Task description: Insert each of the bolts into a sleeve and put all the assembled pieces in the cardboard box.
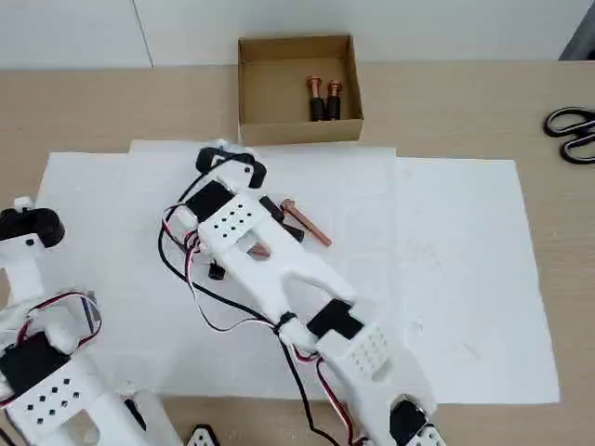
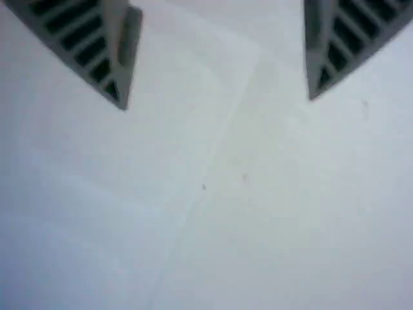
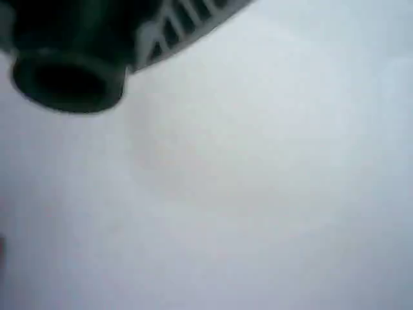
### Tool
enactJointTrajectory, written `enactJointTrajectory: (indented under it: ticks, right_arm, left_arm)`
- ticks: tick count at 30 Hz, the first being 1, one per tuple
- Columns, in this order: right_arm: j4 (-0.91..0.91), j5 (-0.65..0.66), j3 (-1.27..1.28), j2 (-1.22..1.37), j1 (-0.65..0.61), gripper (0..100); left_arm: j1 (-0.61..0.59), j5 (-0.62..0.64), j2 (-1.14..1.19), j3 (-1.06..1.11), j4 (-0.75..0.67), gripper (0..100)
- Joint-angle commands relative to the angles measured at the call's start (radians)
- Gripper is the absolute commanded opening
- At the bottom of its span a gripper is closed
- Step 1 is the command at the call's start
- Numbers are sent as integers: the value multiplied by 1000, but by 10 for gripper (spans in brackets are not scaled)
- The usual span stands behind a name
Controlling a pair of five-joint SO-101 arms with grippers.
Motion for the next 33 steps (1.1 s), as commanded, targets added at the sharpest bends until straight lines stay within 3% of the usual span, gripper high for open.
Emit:
enactJointTrajectory:
  ticks: [1, 13, 19, 27, 29, 33]
  right_arm:
    - [15, 11, -11, -179, 51, 4]
    - [15, 235, -11, -490, 361, 4]
    - [15, 242, -3, -522, 506, 4]
    - [16, 253, 87, -521, 549, 4]
    - [16, 334, 97, -521, 591, 4]
    - [16, 681, 100, -521, 694, 4]
  left_arm:
    - [31, -3, -6, -33, 11, 172]
    - [173, 78, 72, -209, 34, 172]
    - [288, 176, 410, -493, 143, 171]
    - [502, 471, 835, -951, 308, 171]
    - [601, 502, 902, -1013, 315, 171]
    - [787, 537, 959, -1038, 305, 171]
